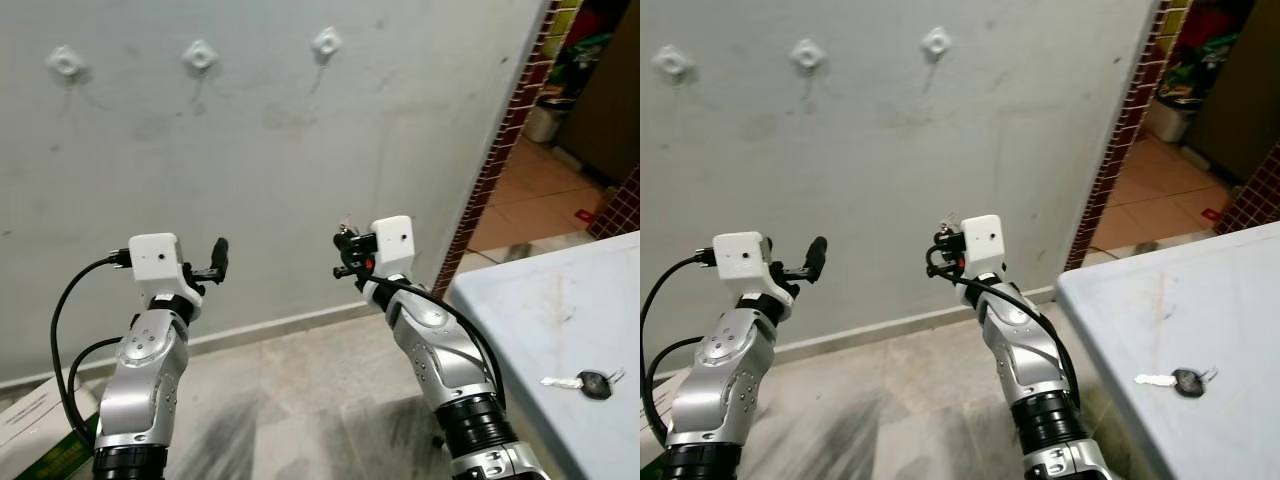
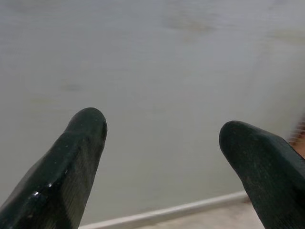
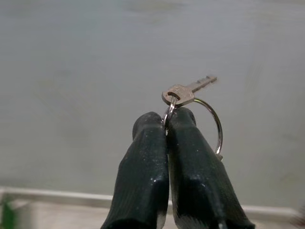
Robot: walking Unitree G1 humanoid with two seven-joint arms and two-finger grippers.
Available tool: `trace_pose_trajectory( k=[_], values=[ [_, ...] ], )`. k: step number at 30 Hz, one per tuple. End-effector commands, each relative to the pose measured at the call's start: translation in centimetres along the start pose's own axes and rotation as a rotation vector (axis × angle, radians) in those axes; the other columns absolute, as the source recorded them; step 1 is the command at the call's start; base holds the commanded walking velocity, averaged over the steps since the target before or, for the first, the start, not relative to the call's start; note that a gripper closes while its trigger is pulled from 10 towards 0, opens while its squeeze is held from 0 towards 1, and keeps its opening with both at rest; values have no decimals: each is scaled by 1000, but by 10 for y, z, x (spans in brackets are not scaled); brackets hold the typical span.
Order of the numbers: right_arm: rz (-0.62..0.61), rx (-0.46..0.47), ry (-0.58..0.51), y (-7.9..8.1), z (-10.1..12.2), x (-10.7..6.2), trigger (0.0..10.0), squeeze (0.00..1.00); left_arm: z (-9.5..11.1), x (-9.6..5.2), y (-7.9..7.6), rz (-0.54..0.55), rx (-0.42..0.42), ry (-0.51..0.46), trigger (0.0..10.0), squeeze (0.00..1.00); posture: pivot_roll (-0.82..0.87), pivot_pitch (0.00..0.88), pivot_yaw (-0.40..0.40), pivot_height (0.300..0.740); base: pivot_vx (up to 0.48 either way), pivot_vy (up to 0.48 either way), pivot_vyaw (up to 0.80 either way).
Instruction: Hang keys on a hook
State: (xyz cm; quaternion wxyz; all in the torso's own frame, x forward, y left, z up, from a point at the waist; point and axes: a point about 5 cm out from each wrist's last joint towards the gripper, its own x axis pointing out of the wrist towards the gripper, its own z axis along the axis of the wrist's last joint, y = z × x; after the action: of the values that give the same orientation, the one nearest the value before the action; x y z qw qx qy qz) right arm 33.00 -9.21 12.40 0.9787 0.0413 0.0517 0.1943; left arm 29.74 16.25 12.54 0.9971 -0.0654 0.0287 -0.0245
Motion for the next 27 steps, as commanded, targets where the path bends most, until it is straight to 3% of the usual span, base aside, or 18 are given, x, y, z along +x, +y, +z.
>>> trace_pose_trajectory(
  k=[1, 15, 27],
  values=[
    [20, -2, -41, 9, 11, 4, 10000, 0, 3, 0, 9, 31, 25, 1, 10000, 0, 83, 0, 12, 740, 0, 0, 0],
    [21, -16, -50, 10, 12, 4, 10000, 0, 4, 1, 3, -1, -7, -16, 10000, 0, 78, 0, 7, 740, 0, 0, 0],
    [26, -25, -56, 10, 13, 2, 10000, 0, 4, -1, 2, -11, -13, -17, 10000, 0, 79, 0, 4, 740, 282, 0, 0]
  ],
)
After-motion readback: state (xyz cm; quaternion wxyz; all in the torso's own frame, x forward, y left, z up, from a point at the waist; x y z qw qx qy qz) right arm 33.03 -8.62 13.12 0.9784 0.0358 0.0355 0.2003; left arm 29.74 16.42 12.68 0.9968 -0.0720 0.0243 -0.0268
